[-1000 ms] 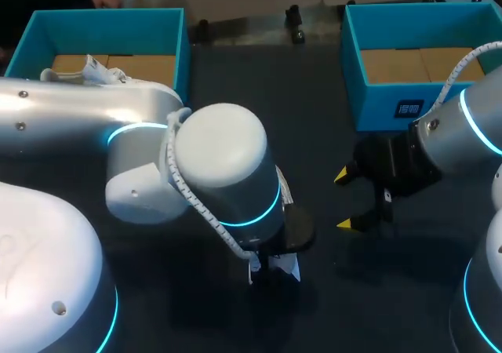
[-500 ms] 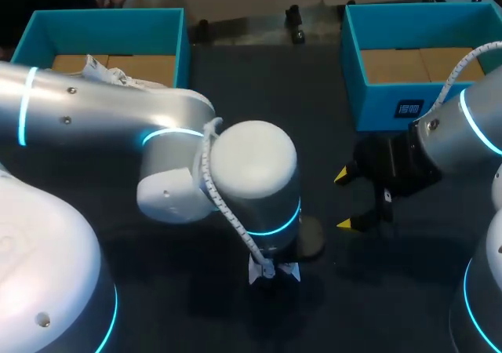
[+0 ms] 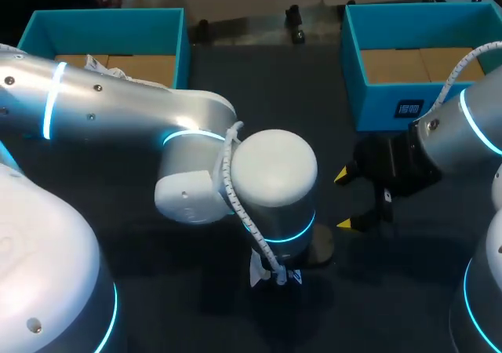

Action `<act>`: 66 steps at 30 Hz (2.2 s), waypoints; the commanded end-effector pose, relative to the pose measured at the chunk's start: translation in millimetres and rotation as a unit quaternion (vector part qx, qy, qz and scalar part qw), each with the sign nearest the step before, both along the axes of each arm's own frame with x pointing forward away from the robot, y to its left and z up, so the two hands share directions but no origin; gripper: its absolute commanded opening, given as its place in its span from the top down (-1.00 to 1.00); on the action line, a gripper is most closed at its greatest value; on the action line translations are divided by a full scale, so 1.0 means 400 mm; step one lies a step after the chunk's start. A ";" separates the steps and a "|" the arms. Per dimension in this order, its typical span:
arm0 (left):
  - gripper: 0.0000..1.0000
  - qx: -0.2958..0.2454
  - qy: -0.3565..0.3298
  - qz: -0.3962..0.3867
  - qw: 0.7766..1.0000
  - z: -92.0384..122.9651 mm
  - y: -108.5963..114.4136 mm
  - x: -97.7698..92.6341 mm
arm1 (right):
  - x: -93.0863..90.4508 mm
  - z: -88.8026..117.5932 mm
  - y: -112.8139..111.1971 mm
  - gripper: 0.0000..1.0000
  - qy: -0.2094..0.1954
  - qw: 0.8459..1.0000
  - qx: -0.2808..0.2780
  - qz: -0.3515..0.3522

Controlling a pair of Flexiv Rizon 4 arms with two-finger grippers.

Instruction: Take the shoe out of the shoebox, open the shoe tongue, remove and reinsert the insole, then place the shoe into the shoebox

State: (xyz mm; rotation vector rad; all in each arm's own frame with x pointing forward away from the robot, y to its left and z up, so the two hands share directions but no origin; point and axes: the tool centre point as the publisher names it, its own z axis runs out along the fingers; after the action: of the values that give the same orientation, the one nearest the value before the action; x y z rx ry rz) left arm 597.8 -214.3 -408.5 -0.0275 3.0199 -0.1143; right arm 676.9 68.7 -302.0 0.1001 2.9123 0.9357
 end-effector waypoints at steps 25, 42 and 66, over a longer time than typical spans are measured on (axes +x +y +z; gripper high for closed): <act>1.00 0.018 -0.001 0.014 1.000 0.114 0.040 -0.032 | -0.004 0.000 -0.001 -1.00 -0.002 1.000 0.000 0.000; 1.00 0.020 -0.014 0.024 0.999 0.321 0.071 -0.002 | -0.004 0.000 -0.001 -1.00 -0.002 1.000 0.000 0.000; 1.00 0.012 -0.006 0.041 0.999 0.454 0.087 0.023 | -0.004 0.000 -0.001 -1.00 -0.002 1.000 0.000 0.000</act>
State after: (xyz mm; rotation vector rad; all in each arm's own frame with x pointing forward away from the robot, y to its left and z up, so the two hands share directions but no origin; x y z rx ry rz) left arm 606.9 -181.7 -228.4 -0.1489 3.0038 -0.0650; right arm 676.9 68.7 -302.0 0.1001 2.9123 0.9357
